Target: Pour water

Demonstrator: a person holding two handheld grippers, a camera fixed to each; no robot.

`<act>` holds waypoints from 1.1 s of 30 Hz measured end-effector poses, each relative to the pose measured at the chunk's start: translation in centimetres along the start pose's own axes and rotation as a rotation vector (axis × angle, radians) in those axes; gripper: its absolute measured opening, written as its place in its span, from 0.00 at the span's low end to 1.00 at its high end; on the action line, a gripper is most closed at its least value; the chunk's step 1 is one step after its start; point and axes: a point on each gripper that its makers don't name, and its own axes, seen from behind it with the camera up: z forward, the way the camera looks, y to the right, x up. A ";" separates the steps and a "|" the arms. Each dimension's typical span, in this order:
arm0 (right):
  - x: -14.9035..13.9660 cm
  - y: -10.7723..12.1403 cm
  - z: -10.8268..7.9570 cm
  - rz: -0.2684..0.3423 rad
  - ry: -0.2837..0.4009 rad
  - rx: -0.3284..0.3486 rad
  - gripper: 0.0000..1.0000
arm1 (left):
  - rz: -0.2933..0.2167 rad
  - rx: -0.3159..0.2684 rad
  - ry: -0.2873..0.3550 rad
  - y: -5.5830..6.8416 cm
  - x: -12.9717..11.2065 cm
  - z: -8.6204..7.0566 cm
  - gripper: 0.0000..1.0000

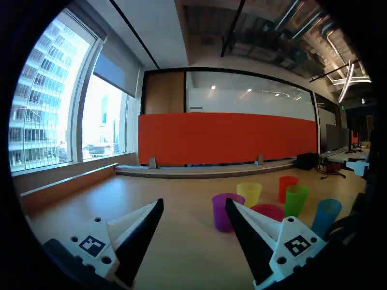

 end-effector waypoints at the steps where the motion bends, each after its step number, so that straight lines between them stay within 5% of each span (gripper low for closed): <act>1: 0.0 -0.1 -0.1 -0.001 0.000 0.002 1.00 | 0.000 0.001 0.000 0.0 0.0 0.0 0.94; 11: 1.3 -0.9 -0.3 -0.032 -0.016 0.029 1.00 | -0.006 0.008 -0.007 -0.4 0.4 0.1 0.94; 33: 13.9 0.2 0.8 -0.037 0.015 0.052 1.00 | 0.005 -0.038 0.027 -1.2 12.6 0.9 0.94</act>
